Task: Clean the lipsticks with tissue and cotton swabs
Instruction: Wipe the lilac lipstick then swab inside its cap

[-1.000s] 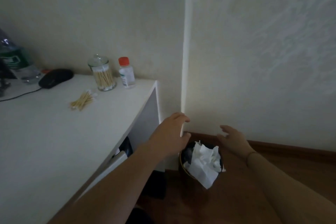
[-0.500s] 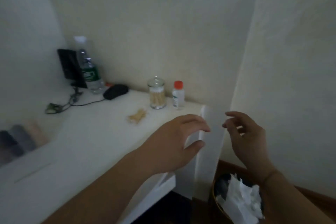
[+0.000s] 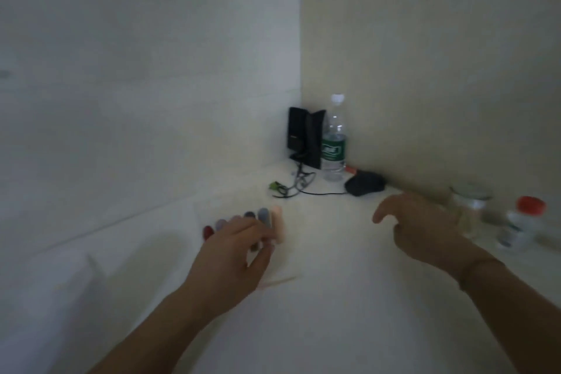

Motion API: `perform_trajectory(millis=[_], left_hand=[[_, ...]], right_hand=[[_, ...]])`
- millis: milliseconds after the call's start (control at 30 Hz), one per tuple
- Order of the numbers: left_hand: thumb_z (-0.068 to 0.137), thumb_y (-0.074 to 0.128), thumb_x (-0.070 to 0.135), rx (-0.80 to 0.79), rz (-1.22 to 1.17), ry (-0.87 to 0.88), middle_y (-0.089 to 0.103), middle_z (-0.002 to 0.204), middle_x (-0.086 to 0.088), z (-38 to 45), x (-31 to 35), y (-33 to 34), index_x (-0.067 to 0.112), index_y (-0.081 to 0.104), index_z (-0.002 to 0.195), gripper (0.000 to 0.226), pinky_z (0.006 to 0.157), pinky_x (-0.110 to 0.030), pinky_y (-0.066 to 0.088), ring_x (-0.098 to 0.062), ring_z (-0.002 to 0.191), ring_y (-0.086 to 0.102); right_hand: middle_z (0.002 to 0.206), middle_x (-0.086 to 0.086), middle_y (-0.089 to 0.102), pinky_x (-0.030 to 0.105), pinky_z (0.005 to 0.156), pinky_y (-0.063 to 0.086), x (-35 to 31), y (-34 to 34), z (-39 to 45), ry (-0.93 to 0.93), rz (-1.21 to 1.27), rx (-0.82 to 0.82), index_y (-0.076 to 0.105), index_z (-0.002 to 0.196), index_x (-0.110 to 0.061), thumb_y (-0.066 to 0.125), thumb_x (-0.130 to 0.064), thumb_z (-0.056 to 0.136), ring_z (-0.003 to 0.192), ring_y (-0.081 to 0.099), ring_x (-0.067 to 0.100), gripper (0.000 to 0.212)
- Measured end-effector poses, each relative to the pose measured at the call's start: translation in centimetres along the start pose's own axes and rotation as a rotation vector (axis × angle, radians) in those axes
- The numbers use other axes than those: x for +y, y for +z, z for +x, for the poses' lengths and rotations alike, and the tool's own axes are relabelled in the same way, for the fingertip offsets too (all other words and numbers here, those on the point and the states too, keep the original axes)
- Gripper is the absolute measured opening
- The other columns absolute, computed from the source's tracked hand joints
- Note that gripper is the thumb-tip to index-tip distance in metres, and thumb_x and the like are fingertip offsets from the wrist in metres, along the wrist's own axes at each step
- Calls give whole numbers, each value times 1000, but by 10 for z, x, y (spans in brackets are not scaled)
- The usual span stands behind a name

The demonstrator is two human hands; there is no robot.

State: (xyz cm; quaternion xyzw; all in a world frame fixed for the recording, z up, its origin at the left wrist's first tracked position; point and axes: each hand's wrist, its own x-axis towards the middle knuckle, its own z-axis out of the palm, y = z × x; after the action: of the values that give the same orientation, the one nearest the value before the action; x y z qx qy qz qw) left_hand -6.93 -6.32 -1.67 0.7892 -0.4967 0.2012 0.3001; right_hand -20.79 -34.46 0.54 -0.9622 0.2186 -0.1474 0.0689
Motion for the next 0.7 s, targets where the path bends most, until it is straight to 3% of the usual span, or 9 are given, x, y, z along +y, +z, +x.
perform_trajectory(millis=[67,133,267,333,400,500,700], left_hand=[[87,52,35,85,-5,-30,57,77,17,-3,-10,-8,29,67,88,16,61,-23,46,1,68,47],[84,54,33,194,-42,-142,59,72,15,-1,-19,-16,30,68,85,14,59,-24,47,-2,63,50],[80,57,22,375,-66,-291,52,67,13,-1,-38,-27,29,67,91,16,59,-21,42,-3,62,50],[75,53,11,443,-77,-314,49,73,14,-2,-47,-33,25,65,99,30,61,-17,36,-1,64,47],[67,47,6,533,-154,-405,50,80,12,-1,-55,-36,24,61,103,42,59,-20,37,-6,64,45],[63,43,5,620,-268,-505,52,85,10,1,-58,-35,26,58,104,48,56,-25,38,-10,63,43],[67,47,8,541,-213,-442,53,89,14,-3,-56,-32,28,57,106,45,61,-27,42,-11,70,48]], right_hand=[[98,-20,51,21,87,41,-25,11,5,-94,142,-62,54,93,-48,60,-15,85,92,52,2,35],[98,-24,54,16,81,39,-55,25,12,-207,165,-111,58,96,-47,61,-29,87,85,48,-4,20],[93,-26,56,10,76,36,-107,37,32,-294,326,79,64,102,-40,64,-30,85,80,48,-5,20],[105,-20,56,6,86,29,-128,38,37,-369,363,196,62,112,-35,60,-39,83,95,47,-1,29],[119,-14,55,17,97,29,-153,38,38,-547,271,217,59,119,-32,52,-51,80,112,44,7,44],[126,-14,53,32,97,37,-186,43,43,-679,131,146,58,123,-32,53,-56,79,120,41,13,51],[107,-19,61,37,95,37,-203,57,61,-630,180,87,65,101,-35,66,-43,80,109,43,9,22]])
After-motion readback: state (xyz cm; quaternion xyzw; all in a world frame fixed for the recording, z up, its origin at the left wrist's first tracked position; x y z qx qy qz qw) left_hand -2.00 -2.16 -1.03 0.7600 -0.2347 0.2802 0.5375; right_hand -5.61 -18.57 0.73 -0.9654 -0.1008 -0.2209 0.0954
